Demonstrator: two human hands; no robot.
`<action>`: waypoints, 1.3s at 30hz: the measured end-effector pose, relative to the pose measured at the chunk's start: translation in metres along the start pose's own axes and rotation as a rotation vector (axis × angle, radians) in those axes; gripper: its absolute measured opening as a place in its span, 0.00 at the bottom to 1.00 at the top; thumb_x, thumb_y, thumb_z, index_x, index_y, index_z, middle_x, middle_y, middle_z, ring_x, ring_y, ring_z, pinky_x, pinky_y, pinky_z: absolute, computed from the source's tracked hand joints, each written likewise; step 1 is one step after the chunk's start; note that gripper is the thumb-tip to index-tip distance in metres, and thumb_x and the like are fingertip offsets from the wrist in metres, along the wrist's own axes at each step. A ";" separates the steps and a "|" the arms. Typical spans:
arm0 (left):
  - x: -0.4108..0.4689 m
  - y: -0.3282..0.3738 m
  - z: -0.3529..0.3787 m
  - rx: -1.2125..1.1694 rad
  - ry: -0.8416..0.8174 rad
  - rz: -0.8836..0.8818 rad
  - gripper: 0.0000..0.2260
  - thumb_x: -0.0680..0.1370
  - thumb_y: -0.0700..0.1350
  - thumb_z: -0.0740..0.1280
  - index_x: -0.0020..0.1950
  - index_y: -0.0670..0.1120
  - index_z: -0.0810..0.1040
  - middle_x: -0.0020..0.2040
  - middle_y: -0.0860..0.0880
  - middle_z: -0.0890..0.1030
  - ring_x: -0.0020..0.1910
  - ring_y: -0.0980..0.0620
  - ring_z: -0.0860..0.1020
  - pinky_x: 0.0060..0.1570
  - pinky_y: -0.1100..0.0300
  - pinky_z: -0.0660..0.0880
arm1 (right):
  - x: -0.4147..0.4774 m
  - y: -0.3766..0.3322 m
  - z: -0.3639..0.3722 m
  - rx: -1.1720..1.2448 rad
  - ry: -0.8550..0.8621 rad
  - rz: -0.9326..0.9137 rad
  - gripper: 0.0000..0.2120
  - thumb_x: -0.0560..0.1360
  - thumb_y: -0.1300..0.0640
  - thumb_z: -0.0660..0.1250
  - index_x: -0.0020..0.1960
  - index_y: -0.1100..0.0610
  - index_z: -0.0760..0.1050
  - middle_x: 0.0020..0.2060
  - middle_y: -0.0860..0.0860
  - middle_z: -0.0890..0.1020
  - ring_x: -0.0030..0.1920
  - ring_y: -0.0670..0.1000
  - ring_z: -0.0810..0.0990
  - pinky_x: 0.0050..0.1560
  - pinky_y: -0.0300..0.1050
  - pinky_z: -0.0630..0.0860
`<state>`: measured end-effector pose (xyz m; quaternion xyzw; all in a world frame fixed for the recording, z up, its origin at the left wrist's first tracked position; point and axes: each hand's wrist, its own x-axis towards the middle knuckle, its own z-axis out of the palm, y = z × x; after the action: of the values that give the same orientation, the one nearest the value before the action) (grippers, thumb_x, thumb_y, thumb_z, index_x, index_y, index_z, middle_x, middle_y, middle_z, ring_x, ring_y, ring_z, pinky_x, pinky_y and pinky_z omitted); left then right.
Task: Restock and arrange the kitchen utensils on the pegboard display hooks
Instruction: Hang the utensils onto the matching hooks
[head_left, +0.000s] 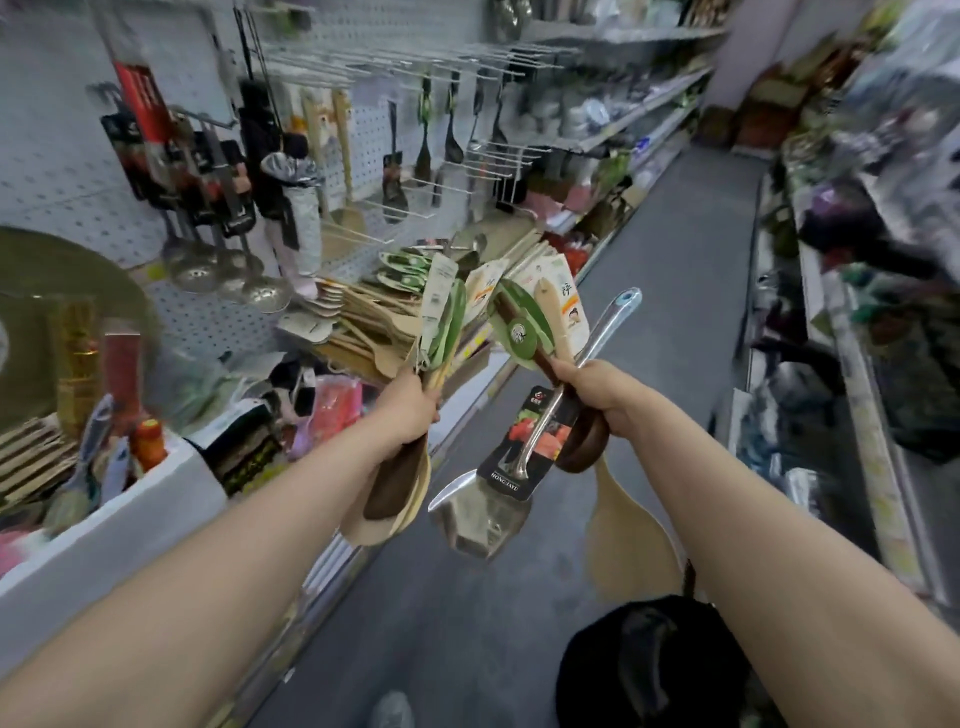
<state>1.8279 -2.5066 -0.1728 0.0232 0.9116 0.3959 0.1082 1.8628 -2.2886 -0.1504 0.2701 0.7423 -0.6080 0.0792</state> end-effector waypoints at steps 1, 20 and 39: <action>0.013 0.004 0.006 -0.018 -0.022 0.010 0.10 0.82 0.42 0.59 0.61 0.40 0.70 0.48 0.45 0.78 0.30 0.59 0.68 0.27 0.66 0.64 | 0.010 -0.001 -0.005 0.008 0.003 0.012 0.11 0.81 0.52 0.64 0.49 0.60 0.73 0.36 0.54 0.81 0.34 0.51 0.80 0.36 0.46 0.78; 0.294 0.066 0.078 -0.081 -0.183 -0.094 0.14 0.78 0.39 0.63 0.64 0.41 0.70 0.47 0.42 0.81 0.32 0.54 0.76 0.33 0.61 0.69 | 0.257 -0.082 -0.076 0.068 0.080 0.228 0.10 0.82 0.54 0.62 0.48 0.61 0.70 0.38 0.56 0.79 0.37 0.54 0.79 0.44 0.50 0.79; 0.446 0.074 0.160 -0.340 0.010 -0.608 0.12 0.78 0.36 0.66 0.60 0.41 0.70 0.54 0.43 0.79 0.35 0.50 0.82 0.45 0.56 0.81 | 0.543 -0.127 -0.093 -0.220 -0.423 0.331 0.14 0.81 0.51 0.63 0.51 0.63 0.72 0.38 0.58 0.82 0.37 0.56 0.81 0.46 0.54 0.81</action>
<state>1.4241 -2.2844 -0.3048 -0.2695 0.7984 0.4918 0.2192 1.3626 -2.0495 -0.2604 0.2447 0.7166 -0.5455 0.3594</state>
